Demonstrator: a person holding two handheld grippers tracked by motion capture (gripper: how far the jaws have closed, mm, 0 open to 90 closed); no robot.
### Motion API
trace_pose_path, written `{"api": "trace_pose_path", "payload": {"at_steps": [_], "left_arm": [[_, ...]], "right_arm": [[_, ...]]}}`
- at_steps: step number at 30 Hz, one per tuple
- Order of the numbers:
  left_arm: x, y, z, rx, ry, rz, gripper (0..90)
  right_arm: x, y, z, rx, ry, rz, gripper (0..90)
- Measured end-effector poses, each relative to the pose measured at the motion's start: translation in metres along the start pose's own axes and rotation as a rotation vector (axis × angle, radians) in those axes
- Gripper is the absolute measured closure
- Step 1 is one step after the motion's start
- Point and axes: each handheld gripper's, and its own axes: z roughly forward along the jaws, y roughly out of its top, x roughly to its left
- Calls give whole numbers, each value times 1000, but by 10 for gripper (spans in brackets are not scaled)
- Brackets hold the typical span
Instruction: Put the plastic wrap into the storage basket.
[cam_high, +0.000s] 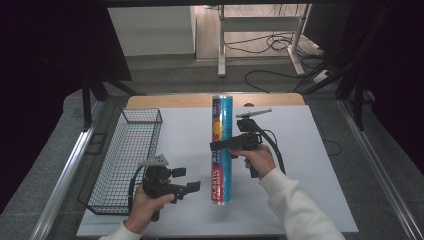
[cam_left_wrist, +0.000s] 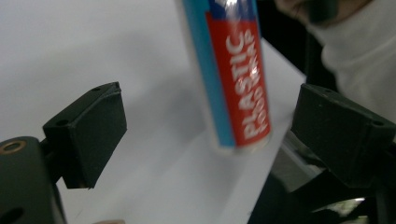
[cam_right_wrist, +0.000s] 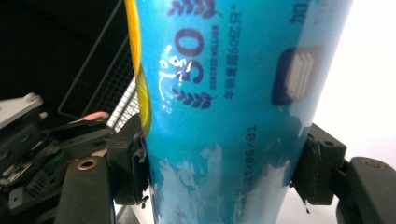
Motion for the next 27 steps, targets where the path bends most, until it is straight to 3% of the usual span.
{"api": "trace_pose_path", "payload": {"at_steps": [4, 6, 11, 15, 24, 27], "left_arm": [[15, 14, 12, 5, -91, -68, 103], [20, 17, 17, 6, -133, -82, 106], [26, 26, 26, 19, -152, -73, 124], [30, 30, 32, 18, -171, -93, 135], [33, 30, 36, 13, -157, -103, 308], [32, 30, 36, 23, -151, -98, 316]], "right_arm": [[8, 0, 7, -20, 26, -26, 320], [11, 0, 10, -24, 39, -37, 320], [18, -1, 19, -44, 44, -54, 320], [22, -2, 24, -54, 66, -51, 320], [33, -5, 34, -68, 85, -73, 319], [33, -4, 35, -58, 90, -83, 318]]}}
